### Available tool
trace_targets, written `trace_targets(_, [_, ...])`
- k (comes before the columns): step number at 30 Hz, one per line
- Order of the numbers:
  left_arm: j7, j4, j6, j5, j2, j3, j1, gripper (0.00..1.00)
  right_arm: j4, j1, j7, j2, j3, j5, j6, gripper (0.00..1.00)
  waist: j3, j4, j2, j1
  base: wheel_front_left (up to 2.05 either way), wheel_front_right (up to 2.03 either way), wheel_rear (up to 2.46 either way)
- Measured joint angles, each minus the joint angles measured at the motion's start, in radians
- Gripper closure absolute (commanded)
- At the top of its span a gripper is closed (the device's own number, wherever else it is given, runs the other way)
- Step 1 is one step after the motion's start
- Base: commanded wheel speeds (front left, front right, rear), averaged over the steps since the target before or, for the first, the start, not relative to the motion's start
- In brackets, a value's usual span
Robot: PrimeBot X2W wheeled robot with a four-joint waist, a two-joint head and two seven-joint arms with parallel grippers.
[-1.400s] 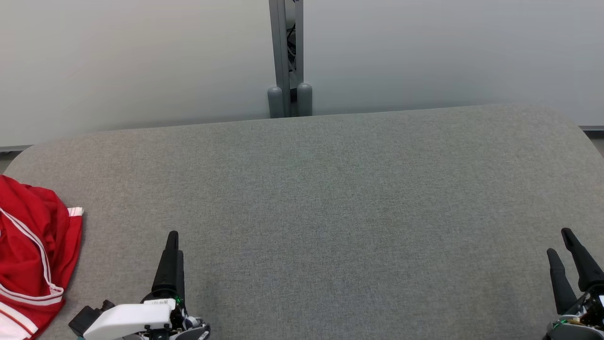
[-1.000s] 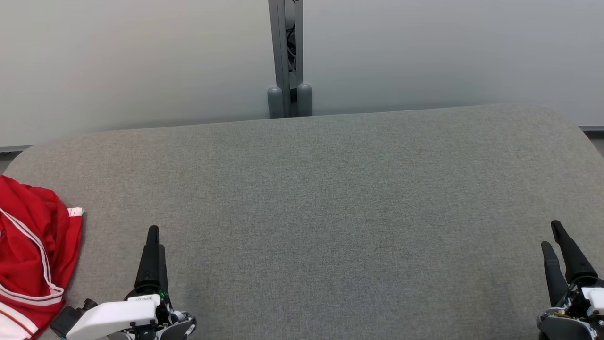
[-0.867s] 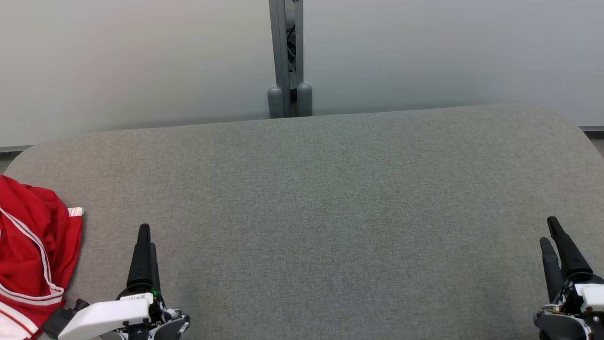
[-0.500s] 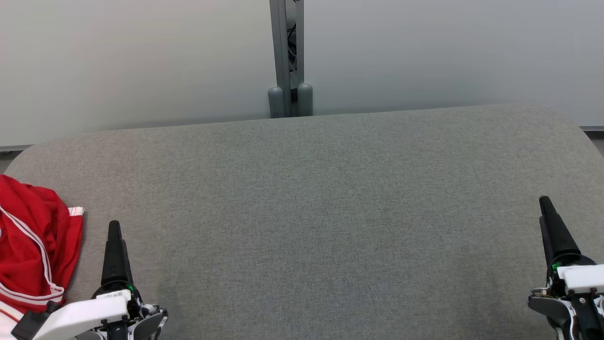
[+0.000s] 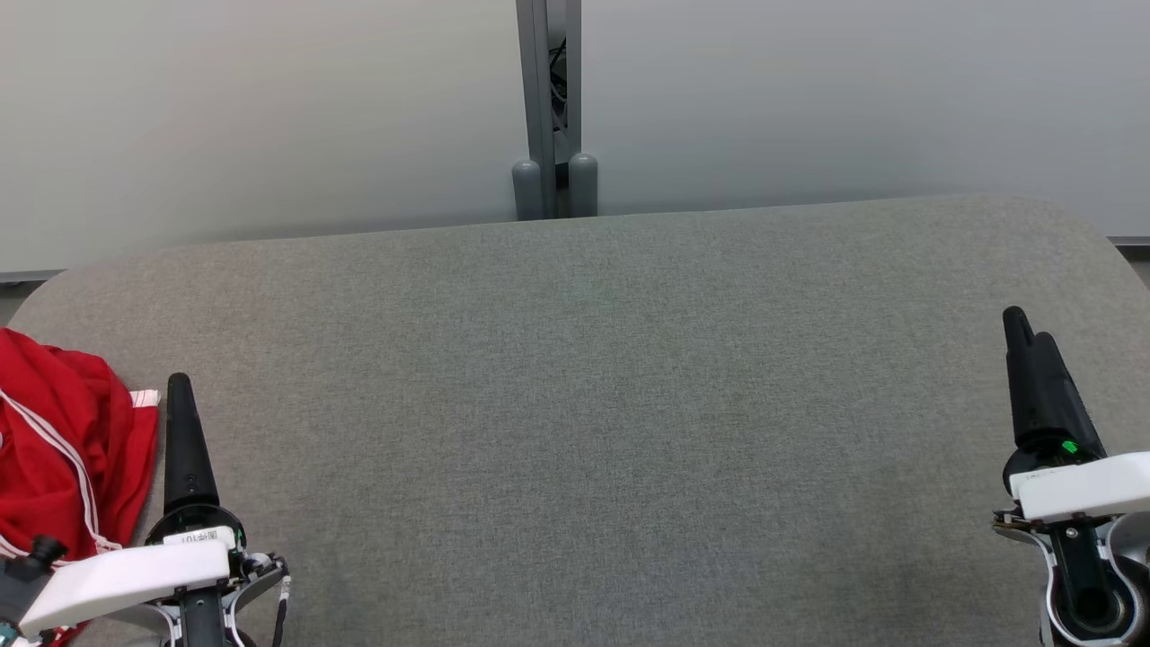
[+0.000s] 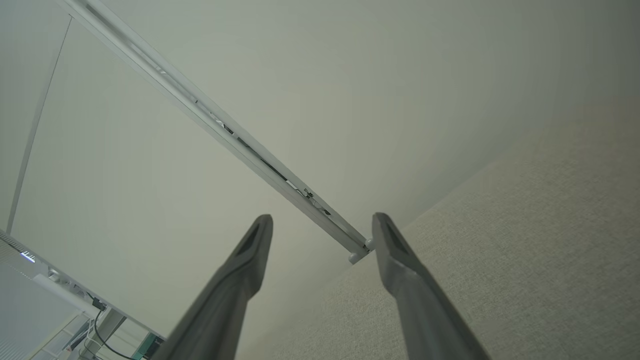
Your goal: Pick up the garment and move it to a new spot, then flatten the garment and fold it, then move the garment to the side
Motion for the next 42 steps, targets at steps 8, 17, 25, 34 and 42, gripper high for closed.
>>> trace_targets(8, [-0.009,-0.092,0.048,0.194,0.001,0.013,-0.001,0.0,-0.043,-0.007,-0.042,-0.007,0.069,-0.207,0.0,0.0,0.01,0.002,0.0,0.0,0.0,0.0,0.0])
trace_targets(17, [-0.017,-0.184,0.172,0.5,0.001,-0.122,0.019,0.0,-0.063,-0.015,-0.092,-0.024,0.146,-0.405,0.0,0.0,0.016,0.008,0.0,0.0,0.0,0.0,0.0])
trace_targets(25, [-0.022,-0.158,0.248,0.759,0.002,-0.24,0.024,0.0,-0.071,-0.013,-0.131,-0.026,0.195,-0.496,0.001,0.0,0.015,0.009,0.0,0.0,0.0,0.0,0.0])
trace_targets(34, [-0.031,-0.092,0.343,0.941,0.014,-0.332,0.03,0.0,-0.014,0.011,-0.167,-0.013,0.225,-0.578,0.001,0.0,0.01,0.004,0.0,0.0,0.0,0.0,0.0])
trace_targets(42, [-0.037,-0.038,0.417,0.998,0.032,-0.36,0.038,0.0,0.062,0.025,-0.2,-0.011,0.237,-0.613,0.001,0.0,0.002,-0.001,0.0,0.0,0.0,0.0,0.0])
